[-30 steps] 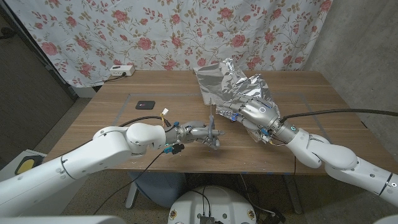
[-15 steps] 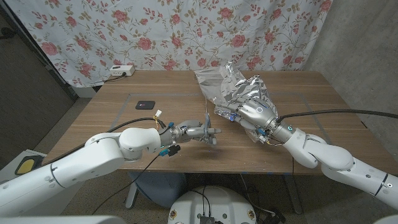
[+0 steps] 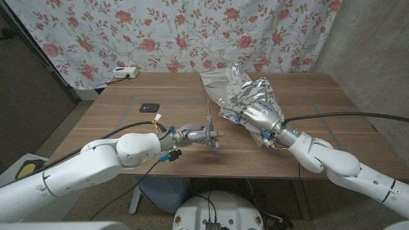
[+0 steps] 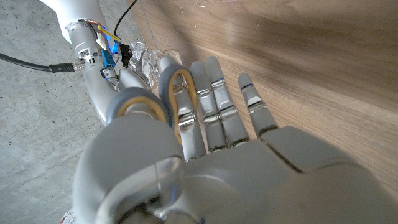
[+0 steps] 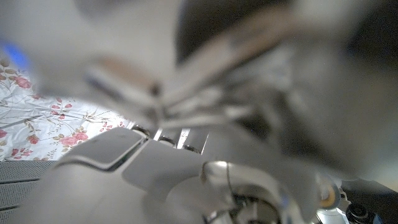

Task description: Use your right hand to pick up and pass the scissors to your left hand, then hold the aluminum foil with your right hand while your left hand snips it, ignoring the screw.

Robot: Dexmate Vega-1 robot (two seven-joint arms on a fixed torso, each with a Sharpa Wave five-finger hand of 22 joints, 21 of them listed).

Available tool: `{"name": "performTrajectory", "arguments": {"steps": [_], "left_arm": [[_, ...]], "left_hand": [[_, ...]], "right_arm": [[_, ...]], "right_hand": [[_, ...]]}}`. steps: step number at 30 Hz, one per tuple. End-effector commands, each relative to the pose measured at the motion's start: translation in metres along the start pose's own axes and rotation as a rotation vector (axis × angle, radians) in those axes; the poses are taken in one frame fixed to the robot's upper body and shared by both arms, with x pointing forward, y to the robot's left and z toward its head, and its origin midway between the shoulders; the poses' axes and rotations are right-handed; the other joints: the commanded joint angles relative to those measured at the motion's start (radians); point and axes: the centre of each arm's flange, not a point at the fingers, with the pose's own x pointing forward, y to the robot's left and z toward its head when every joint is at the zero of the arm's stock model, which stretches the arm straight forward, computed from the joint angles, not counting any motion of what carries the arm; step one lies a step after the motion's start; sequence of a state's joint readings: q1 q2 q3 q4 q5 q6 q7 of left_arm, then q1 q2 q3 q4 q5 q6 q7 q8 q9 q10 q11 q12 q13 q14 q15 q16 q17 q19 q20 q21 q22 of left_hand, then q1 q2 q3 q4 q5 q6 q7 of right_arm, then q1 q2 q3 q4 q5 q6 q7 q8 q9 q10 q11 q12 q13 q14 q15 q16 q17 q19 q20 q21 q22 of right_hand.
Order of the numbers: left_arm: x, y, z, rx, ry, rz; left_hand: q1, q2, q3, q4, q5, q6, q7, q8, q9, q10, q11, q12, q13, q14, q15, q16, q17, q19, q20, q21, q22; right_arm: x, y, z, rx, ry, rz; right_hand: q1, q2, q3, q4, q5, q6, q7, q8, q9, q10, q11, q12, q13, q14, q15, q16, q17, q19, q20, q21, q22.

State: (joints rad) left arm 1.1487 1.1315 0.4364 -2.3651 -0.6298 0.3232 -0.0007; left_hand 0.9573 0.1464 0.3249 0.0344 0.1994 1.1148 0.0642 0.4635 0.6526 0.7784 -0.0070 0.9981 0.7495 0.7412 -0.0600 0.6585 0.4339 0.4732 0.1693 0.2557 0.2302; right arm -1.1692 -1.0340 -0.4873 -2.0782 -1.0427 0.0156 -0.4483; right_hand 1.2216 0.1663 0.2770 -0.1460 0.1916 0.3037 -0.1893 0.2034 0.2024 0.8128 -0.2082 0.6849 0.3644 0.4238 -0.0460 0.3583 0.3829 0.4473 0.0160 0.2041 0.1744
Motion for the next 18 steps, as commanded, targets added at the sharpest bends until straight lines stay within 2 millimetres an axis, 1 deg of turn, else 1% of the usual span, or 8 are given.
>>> {"name": "performTrajectory", "arguments": {"steps": [1, 3, 5, 14, 18], "left_arm": [[-0.014, -0.002, -0.003, -0.003, -0.009, 0.009], [-0.018, -0.003, -0.002, -0.009, -0.013, 0.023], [-0.023, -0.004, -0.002, -0.013, -0.012, 0.033], [-0.036, -0.007, 0.001, -0.013, -0.014, 0.052], [-0.04, -0.008, -0.002, -0.027, -0.023, 0.065]], "left_hand": [[0.037, 0.035, 0.126, -0.091, -0.003, 0.008, 0.001, 0.006, 0.003, 0.063, -0.057, 0.005, 0.045, 0.03, -0.053, 0.005, 0.004, 0.007, -0.007, 0.007, 0.001], [0.036, 0.035, 0.128, -0.093, -0.004, 0.01, 0.0, 0.005, 0.001, 0.065, -0.056, 0.005, 0.044, 0.03, -0.052, 0.005, 0.005, 0.007, -0.007, 0.008, 0.001], [0.034, 0.036, 0.13, -0.094, -0.005, 0.009, 0.003, 0.005, 0.001, 0.062, -0.057, 0.005, 0.047, 0.029, -0.052, 0.006, 0.007, 0.006, -0.007, 0.008, 0.001], [0.028, 0.036, 0.139, -0.099, -0.009, 0.01, 0.001, 0.005, 0.002, 0.061, -0.053, 0.002, 0.047, 0.029, -0.05, 0.006, 0.011, 0.004, -0.006, 0.009, 0.001], [0.025, 0.035, 0.141, -0.099, -0.011, 0.01, 0.002, 0.003, 0.0, 0.061, -0.055, 0.003, 0.048, 0.027, -0.049, 0.006, 0.013, 0.002, -0.007, 0.009, 0.001]], "right_arm": [[-0.002, -0.002, 0.002, 0.038, 0.034, 0.008], [-0.003, -0.002, 0.003, 0.016, 0.022, 0.011], [-0.003, -0.001, 0.005, 0.029, 0.019, 0.015], [-0.004, -0.001, 0.006, 0.038, 0.022, 0.002], [0.0, -0.002, 0.007, 0.026, 0.012, 0.005]], "right_hand": [[0.015, 0.002, -0.002, 0.002, -0.002, 0.01, 0.001, -0.002, 0.002, 0.01, -0.002, 0.004, 0.002, 0.008, -0.189, -0.002, 0.005, 0.005, -0.003, -0.001, 0.002], [0.016, 0.002, -0.003, 0.002, -0.002, -0.007, 0.004, -0.009, 0.002, 0.009, -0.002, 0.004, 0.001, 0.009, -0.189, -0.003, 0.007, 0.005, -0.003, -0.001, 0.002], [0.017, 0.002, -0.004, 0.002, -0.002, -0.015, 0.003, -0.011, 0.002, 0.009, -0.002, 0.004, 0.0, 0.009, -0.189, -0.004, 0.007, 0.005, -0.003, -0.001, 0.002], [0.017, 0.002, -0.005, 0.003, -0.002, -0.016, 0.003, -0.01, 0.002, 0.009, -0.002, 0.004, 0.0, 0.009, -0.188, -0.005, 0.009, 0.005, -0.004, -0.001, 0.002], [0.018, 0.002, -0.006, 0.003, -0.002, -0.016, 0.002, -0.009, 0.002, 0.01, -0.002, 0.005, 0.0, 0.01, -0.188, -0.006, 0.009, 0.005, -0.004, -0.001, 0.002]]}}
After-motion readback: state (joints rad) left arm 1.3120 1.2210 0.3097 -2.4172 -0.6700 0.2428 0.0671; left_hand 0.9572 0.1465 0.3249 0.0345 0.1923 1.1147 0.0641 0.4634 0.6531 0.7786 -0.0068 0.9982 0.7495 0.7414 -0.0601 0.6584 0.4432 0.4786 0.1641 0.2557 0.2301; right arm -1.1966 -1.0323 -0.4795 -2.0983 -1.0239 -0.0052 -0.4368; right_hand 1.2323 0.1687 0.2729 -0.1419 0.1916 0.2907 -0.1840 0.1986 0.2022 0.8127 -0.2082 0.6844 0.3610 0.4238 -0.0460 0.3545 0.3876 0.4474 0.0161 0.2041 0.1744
